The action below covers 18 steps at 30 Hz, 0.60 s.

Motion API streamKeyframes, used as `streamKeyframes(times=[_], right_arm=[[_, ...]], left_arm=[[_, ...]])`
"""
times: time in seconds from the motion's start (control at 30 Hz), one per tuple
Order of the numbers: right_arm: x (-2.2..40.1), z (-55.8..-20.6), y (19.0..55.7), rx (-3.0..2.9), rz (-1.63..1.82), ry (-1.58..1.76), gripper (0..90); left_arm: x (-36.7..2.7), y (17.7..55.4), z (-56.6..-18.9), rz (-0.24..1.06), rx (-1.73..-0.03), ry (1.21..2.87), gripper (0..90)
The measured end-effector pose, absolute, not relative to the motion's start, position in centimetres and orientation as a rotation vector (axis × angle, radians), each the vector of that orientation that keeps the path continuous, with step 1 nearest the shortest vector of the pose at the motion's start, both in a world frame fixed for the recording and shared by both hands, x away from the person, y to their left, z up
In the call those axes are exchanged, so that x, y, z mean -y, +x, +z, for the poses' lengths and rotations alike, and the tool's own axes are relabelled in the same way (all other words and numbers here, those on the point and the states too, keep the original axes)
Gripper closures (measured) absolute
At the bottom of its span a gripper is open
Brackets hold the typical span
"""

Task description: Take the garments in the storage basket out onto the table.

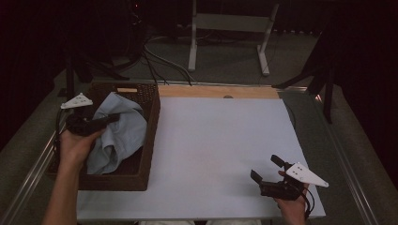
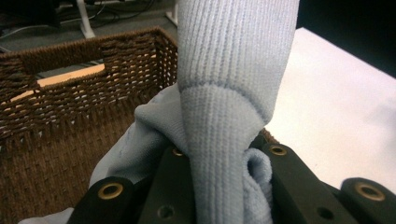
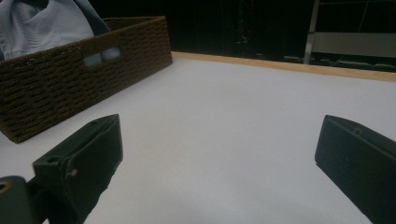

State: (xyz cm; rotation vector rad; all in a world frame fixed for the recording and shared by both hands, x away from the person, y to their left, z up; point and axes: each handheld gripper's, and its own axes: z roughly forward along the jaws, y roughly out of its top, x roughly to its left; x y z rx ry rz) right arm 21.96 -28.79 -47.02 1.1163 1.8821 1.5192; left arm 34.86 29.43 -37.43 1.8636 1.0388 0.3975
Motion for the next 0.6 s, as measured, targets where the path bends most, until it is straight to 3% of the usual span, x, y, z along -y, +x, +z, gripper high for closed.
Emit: streamKeyframes(times=[0.6], right_arm=[[28.8, -47.1, 22.0, -1.884, 1.523, 1.120, 1.2]], left_arm=[[-29.5, 34.8, -36.3, 0.391, -1.010, 1.825, 84.0]])
